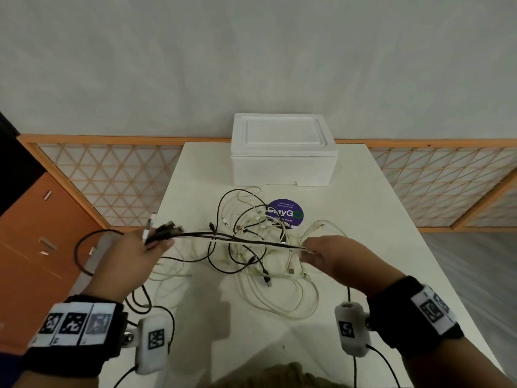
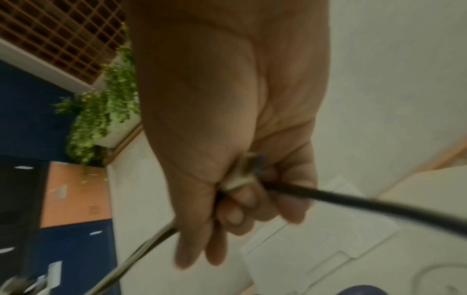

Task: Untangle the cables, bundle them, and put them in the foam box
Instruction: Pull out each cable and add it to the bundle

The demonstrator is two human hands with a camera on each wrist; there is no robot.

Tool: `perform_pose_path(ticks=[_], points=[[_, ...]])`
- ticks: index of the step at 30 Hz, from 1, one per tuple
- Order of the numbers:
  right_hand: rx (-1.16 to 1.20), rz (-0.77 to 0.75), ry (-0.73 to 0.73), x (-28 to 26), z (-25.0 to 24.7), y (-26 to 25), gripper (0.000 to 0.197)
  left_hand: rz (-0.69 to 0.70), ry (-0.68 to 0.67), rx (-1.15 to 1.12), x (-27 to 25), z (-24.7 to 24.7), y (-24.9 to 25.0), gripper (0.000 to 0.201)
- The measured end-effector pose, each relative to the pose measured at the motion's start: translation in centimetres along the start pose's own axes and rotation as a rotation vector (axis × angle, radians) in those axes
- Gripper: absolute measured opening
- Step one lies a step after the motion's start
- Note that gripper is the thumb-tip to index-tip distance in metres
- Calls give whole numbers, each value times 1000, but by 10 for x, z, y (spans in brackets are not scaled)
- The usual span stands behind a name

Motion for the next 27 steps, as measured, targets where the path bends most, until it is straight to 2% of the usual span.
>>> perform_pose_path(ticks=[4, 7, 10, 12, 15, 17, 18, 19, 22, 23, 25, 26, 27], points=[[153, 149, -22, -12, -7, 40, 20, -178, 133, -25, 2, -18, -32, 32], [230, 212, 19, -31, -21, 76, 20, -295, 140, -4, -1, -24, -57, 41], [301, 353, 228, -48, -38, 111, 30, -346, 125, 27, -5, -27, -65, 43], [267, 440, 332, -54, -49, 123, 42, -306, 90, 16, -7, -25, -58, 36], [70, 543, 214, -48, -46, 138, 48, -127, -70, 24, -10, -18, -33, 18], [-76, 577, 61, -41, -31, 146, 50, -22, -179, 3, -10, -15, -20, 41], [-146, 570, 0, -36, -23, 147, 49, 14, -204, -26, -10, -17, -10, 51], [-195, 545, -9, -29, -18, 144, 47, 56, -209, -60, -11, -18, 0, 52], [-25, 342, 170, 0, -24, 89, 27, 145, -121, -150, -20, -27, 46, 17], [63, 231, 220, 10, -29, 63, 27, 154, -64, -193, -19, -29, 55, 17], [228, 40, 262, 29, -38, 6, 39, 138, -52, -392, -17, -31, 67, 32], [313, -37, 238, 35, -40, -23, 48, 122, -106, -572, -17, -33, 76, 34], [388, -104, 192, 40, -42, -53, 60, 94, -184, -788, -14, -33, 84, 27]])
Point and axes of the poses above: each hand's wrist, its own x-axis towards the middle knuckle, its own z-axis out of the palm, y = z × x, the point moved 2 cm from there along x, towards the middle knuckle, and after that the axes turned 6 degrees about x, right-handed, at the moved point
